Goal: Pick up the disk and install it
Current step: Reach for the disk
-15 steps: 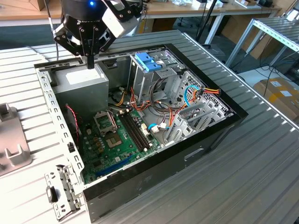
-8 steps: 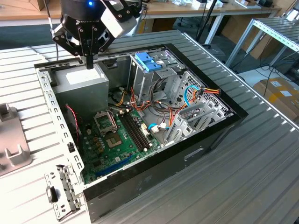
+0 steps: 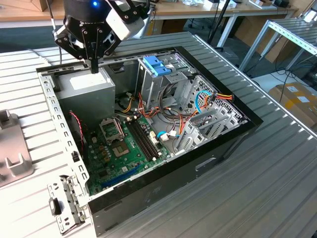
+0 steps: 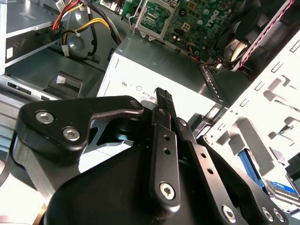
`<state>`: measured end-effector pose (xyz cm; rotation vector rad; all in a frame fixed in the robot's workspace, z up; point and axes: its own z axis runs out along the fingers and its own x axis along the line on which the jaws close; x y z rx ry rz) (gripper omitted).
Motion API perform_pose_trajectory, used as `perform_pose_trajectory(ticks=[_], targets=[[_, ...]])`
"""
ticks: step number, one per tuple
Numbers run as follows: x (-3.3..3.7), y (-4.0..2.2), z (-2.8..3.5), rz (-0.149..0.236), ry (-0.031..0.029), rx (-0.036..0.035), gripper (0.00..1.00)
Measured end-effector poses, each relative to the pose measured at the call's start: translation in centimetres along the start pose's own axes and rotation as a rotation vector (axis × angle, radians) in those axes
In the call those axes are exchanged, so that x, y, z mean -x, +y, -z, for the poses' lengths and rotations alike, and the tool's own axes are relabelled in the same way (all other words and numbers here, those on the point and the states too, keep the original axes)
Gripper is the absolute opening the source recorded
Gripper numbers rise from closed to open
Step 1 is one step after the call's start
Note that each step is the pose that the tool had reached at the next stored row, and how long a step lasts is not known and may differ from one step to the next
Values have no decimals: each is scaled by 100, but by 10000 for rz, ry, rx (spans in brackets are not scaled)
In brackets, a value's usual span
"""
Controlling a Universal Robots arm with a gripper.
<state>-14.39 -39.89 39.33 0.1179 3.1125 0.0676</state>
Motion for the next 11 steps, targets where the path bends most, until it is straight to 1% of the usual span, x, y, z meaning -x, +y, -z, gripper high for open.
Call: perform_pose_trajectory(ticks=[11], targets=[[-31, -2, 1, 0, -1, 0, 11]])
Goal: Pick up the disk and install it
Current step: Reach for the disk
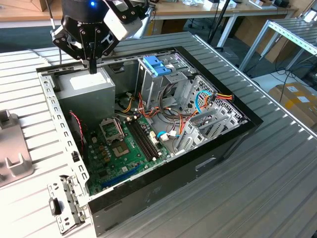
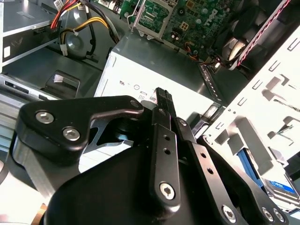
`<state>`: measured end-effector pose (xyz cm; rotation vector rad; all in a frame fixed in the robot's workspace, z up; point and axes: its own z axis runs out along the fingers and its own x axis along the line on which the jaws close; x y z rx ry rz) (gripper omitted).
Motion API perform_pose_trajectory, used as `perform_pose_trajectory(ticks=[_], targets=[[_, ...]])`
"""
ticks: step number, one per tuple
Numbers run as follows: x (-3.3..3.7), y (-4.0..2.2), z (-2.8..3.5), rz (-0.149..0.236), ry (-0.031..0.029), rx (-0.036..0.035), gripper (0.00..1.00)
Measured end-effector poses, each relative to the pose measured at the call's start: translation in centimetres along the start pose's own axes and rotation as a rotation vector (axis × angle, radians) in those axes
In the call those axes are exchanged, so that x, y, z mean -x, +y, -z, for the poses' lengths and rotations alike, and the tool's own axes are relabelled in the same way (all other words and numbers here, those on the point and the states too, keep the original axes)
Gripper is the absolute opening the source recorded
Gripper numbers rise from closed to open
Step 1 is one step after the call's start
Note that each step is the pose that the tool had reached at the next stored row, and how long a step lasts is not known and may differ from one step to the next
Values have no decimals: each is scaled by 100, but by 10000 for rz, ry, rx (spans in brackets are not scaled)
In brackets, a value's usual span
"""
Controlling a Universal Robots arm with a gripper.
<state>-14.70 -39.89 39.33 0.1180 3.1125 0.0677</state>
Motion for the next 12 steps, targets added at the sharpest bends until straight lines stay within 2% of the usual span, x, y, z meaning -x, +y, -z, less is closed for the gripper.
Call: perform_pose_trajectory(ticks=[12], targets=[[-23, -2, 1, 0, 0, 0, 11]])
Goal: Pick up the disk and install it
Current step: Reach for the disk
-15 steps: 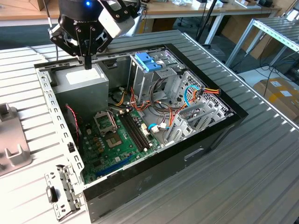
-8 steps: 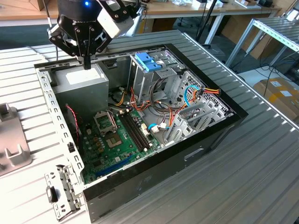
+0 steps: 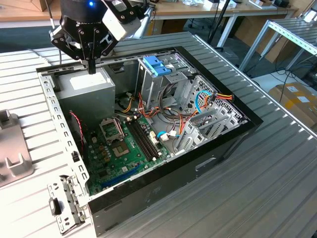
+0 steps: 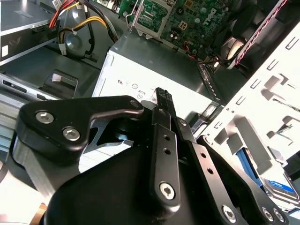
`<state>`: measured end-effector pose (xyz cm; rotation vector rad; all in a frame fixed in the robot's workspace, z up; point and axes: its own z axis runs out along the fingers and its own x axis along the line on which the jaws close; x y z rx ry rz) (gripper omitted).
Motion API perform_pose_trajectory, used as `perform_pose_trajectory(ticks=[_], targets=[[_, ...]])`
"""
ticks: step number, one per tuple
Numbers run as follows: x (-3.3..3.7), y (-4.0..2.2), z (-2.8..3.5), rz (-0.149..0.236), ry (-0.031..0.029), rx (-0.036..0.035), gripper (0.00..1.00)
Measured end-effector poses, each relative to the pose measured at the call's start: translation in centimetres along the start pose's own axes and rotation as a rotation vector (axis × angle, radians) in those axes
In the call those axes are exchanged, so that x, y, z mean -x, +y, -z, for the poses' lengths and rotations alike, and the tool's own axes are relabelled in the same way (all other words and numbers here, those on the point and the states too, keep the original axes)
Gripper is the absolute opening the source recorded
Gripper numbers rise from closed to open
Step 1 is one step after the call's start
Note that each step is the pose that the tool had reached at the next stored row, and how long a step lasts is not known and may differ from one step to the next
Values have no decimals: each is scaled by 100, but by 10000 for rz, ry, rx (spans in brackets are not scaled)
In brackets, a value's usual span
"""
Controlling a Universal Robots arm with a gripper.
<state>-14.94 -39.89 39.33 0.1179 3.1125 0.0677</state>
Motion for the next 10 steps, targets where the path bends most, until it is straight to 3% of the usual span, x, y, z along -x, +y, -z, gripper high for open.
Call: perform_pose_trajectory(ticks=[10], targets=[[-20, -2, 1, 0, 0, 0, 11]])
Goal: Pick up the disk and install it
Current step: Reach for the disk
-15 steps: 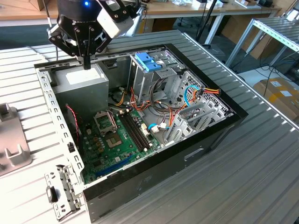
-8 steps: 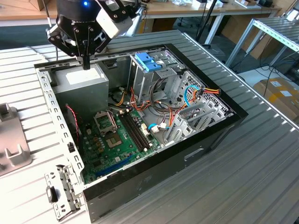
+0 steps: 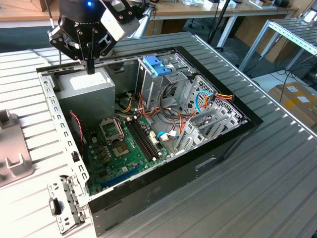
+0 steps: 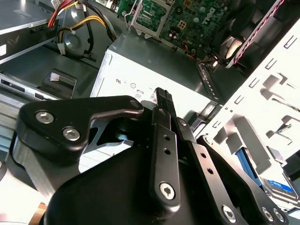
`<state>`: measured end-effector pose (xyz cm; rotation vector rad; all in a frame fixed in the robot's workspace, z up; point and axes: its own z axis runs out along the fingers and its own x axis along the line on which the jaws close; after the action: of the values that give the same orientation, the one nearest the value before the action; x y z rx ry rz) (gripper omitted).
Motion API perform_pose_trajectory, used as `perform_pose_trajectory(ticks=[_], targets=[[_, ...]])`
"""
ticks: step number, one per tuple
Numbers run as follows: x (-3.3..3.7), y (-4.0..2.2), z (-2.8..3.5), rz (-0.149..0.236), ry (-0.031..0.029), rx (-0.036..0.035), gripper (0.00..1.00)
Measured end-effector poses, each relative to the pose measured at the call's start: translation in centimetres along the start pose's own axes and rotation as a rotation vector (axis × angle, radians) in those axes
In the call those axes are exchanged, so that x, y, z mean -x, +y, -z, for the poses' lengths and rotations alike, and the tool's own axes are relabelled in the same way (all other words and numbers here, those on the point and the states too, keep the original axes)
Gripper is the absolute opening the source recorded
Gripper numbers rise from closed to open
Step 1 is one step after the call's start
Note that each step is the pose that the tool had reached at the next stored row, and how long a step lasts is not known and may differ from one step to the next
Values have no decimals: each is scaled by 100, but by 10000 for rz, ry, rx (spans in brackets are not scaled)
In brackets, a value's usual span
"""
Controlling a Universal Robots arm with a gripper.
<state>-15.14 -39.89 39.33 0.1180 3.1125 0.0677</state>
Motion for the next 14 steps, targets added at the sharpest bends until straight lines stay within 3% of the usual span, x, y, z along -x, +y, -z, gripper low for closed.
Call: perform_pose_trajectory(ticks=[14], targets=[[-37, -3, 1, 0, 0, 0, 11]])
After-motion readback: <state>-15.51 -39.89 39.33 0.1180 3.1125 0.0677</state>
